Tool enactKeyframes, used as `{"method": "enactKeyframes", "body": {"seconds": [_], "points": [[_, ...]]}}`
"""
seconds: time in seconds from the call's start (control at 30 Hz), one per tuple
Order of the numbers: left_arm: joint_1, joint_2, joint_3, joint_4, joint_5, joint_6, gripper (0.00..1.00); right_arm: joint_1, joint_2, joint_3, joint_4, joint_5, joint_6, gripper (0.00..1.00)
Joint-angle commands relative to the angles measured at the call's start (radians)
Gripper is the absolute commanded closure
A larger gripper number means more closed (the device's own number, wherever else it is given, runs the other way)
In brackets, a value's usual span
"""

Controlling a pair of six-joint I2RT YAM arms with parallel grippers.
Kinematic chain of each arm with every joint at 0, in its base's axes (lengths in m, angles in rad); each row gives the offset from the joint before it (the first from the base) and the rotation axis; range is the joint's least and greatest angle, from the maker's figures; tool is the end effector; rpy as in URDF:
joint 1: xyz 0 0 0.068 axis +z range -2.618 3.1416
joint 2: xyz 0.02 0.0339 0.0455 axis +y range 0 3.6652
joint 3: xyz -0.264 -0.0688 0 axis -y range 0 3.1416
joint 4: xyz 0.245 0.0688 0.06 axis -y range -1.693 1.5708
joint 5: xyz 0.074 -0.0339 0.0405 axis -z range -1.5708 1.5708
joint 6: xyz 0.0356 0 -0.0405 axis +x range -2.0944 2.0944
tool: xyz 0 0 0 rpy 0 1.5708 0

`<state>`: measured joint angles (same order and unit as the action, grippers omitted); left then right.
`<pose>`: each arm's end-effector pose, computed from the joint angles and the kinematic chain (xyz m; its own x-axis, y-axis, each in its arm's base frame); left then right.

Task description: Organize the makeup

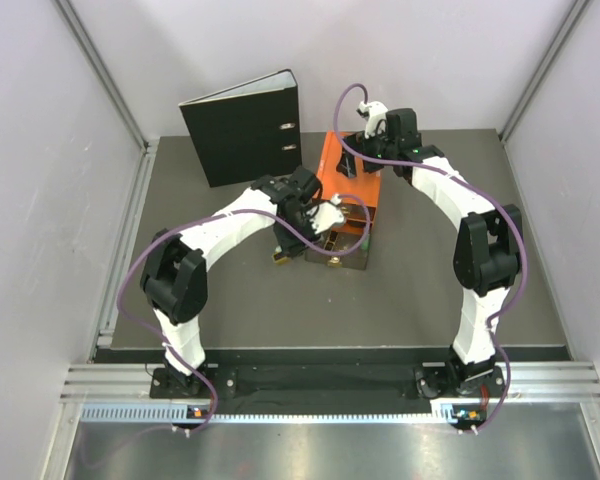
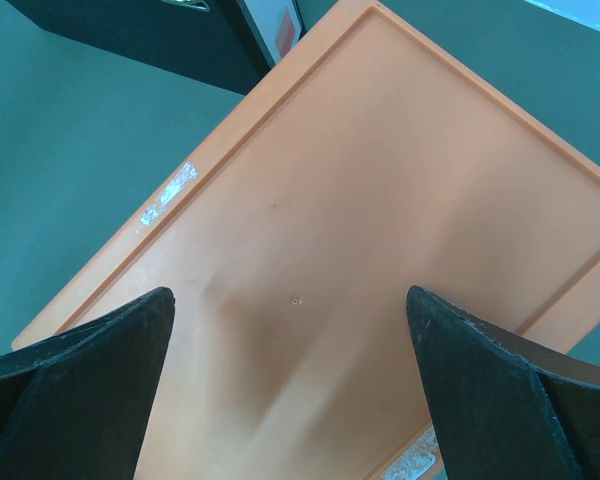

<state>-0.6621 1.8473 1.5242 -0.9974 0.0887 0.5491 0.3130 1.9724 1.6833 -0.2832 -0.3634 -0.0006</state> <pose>0.2903 -0.2303 0.2405 -0.3232 0.9110 -0.2561 0.9359 0.3477 0.0561 0.4388 0.1553 0.2861 -0.5149 -0.1672 -0.8408 -0.5724 0.7972 0.1920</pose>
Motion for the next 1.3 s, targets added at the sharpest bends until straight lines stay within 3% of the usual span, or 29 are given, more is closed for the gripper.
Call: {"method": "enactKeyframes", "body": {"seconds": [0.0, 0.47, 0.9, 1.0, 1.03, 1.27], "points": [[0.002, -0.042, 0.142, -0.030, 0.039, 0.011, 0.90, -0.005, 0.080, -0.047, -0.183, -0.016, 0.022, 0.00], [-0.005, 0.079, 0.349, 0.080, 0.246, -0.041, 0.92, -0.003, 0.088, -0.043, -0.182, -0.019, 0.024, 0.00], [-0.057, 0.231, 0.390, 0.151, 0.295, -0.051, 0.92, -0.006, 0.083, -0.048, -0.183, -0.019, 0.024, 0.00], [-0.059, 0.233, 0.367, 0.172, 0.275, -0.048, 0.79, -0.006, 0.080, -0.053, -0.183, -0.020, 0.022, 0.00], [-0.059, 0.239, 0.366, 0.172, 0.266, -0.043, 0.64, -0.005, 0.077, -0.053, -0.185, -0.022, 0.022, 0.00], [-0.059, 0.244, 0.349, 0.203, 0.214, -0.052, 0.55, -0.005, 0.072, -0.056, -0.182, -0.020, 0.021, 0.00]]}}
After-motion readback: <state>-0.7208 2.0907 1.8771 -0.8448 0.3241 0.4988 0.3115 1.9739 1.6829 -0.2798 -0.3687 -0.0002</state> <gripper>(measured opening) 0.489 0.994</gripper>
